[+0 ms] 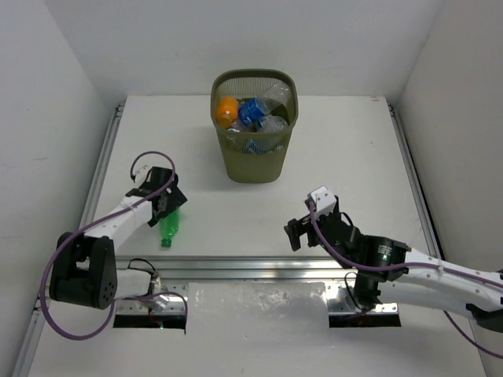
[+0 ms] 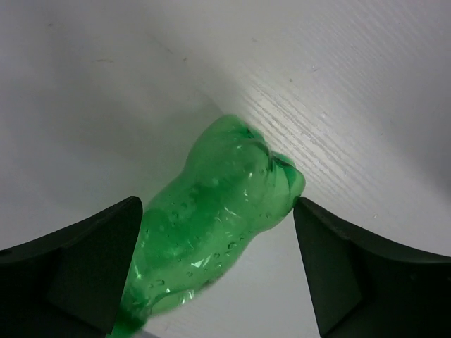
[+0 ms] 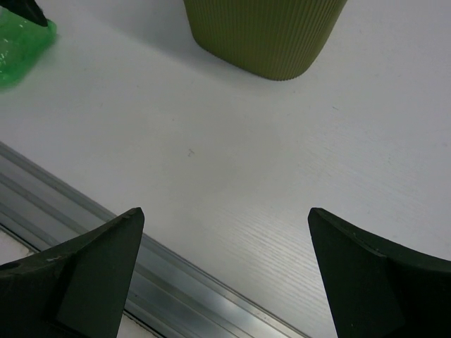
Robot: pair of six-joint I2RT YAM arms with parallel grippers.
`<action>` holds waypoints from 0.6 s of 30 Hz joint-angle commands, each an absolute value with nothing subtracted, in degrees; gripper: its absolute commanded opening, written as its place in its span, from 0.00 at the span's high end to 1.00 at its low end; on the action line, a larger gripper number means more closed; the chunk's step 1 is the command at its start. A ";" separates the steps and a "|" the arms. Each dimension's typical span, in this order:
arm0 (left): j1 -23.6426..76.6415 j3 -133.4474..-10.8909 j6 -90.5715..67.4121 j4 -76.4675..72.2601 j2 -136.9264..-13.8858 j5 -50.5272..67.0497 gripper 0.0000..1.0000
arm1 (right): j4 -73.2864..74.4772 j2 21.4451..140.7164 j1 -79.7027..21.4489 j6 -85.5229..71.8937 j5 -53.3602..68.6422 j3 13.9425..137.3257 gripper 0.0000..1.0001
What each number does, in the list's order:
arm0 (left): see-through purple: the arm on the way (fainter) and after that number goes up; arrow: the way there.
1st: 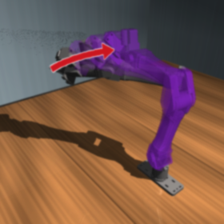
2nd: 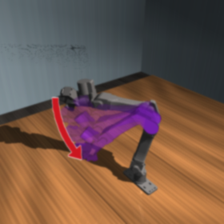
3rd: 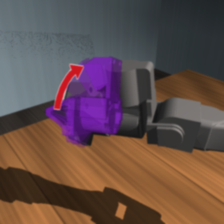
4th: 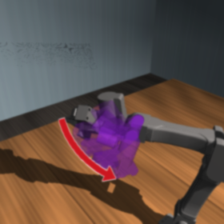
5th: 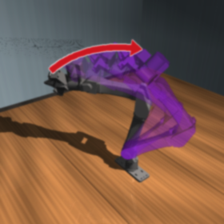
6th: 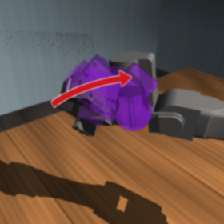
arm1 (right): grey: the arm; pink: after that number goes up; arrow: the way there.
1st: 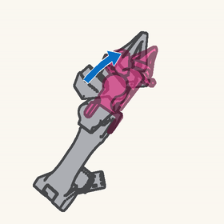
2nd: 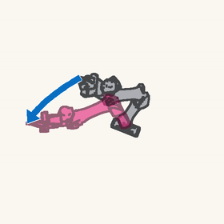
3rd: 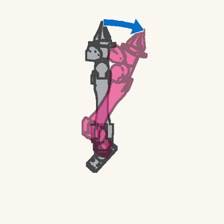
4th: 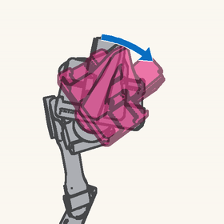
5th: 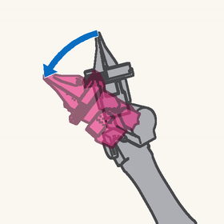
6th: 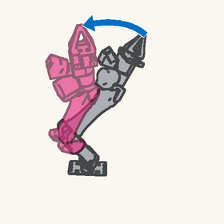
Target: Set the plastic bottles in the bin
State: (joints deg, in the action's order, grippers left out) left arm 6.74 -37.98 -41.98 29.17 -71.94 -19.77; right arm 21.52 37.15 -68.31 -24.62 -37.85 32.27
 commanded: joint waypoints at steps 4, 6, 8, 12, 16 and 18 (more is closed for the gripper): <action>6.42 -34.01 -42.19 19.34 -74.79 -17.58 0.27 | 18.37 37.09 -67.59 -23.38 -37.00 32.26 0.01; 6.42 -34.19 -41.75 19.42 -74.71 -17.49 0.36 | 18.37 37.00 -67.41 -23.38 -37.09 32.25 0.01; 6.42 -34.71 -40.87 19.60 -73.92 -16.62 0.60 | 18.46 36.91 -67.24 -23.38 -37.00 32.17 0.01; 6.59 -36.56 -39.90 21.61 -70.77 -14.42 1.00 | 18.54 36.65 -67.06 -23.55 -36.83 32.17 0.01; 12.19 -42.17 -41.57 28.98 -59.18 -20.55 1.00 | 19.25 36.21 -66.97 -23.03 -37.44 32.96 0.01; 14.49 -47.53 -39.83 26.91 -52.14 -20.05 1.00 | 20.21 35.95 -66.71 -22.85 -38.67 33.66 0.01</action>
